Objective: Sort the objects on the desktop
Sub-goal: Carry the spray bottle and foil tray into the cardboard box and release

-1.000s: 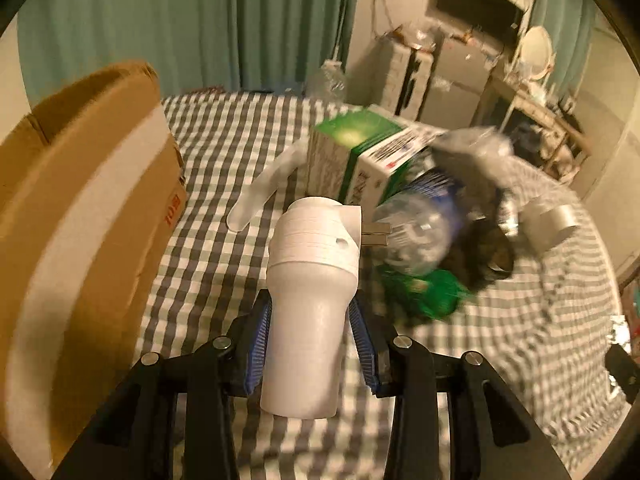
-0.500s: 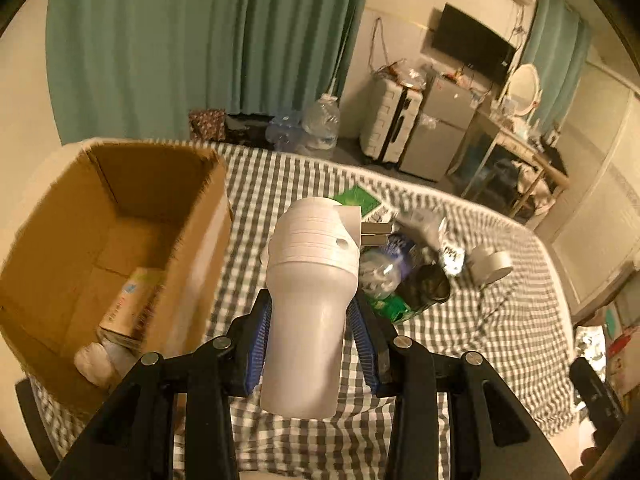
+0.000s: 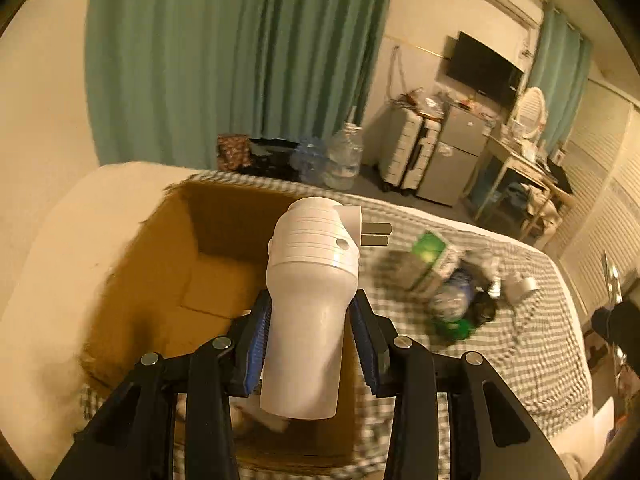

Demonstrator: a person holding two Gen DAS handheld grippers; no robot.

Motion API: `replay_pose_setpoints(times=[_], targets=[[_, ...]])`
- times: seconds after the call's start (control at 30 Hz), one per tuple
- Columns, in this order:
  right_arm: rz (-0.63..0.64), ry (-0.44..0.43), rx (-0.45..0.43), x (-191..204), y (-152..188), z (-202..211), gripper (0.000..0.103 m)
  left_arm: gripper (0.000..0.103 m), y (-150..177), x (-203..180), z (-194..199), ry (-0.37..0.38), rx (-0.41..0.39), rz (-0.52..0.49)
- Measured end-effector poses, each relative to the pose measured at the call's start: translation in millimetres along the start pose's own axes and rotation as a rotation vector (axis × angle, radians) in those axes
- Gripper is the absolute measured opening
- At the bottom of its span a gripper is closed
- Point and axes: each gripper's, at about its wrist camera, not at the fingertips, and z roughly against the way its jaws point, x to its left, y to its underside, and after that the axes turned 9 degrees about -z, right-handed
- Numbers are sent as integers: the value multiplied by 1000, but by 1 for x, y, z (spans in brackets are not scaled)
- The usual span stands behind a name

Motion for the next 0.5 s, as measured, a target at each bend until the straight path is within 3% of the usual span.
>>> replay_pose_setpoints(times=[0.17, 0.4, 0.43, 0.5], targets=[[29, -34, 105, 47, 23, -67, 97, 39, 26, 47, -16, 18, 43, -17], [-43, -1, 224, 61, 45, -134, 97, 41, 56, 96, -38, 53, 79, 51], [-42, 7, 227, 61, 47, -139, 97, 44, 58, 100, -39, 60, 83, 58], [-43, 36, 243, 64, 46, -147, 98, 61, 62, 107, -41, 72, 82, 81]])
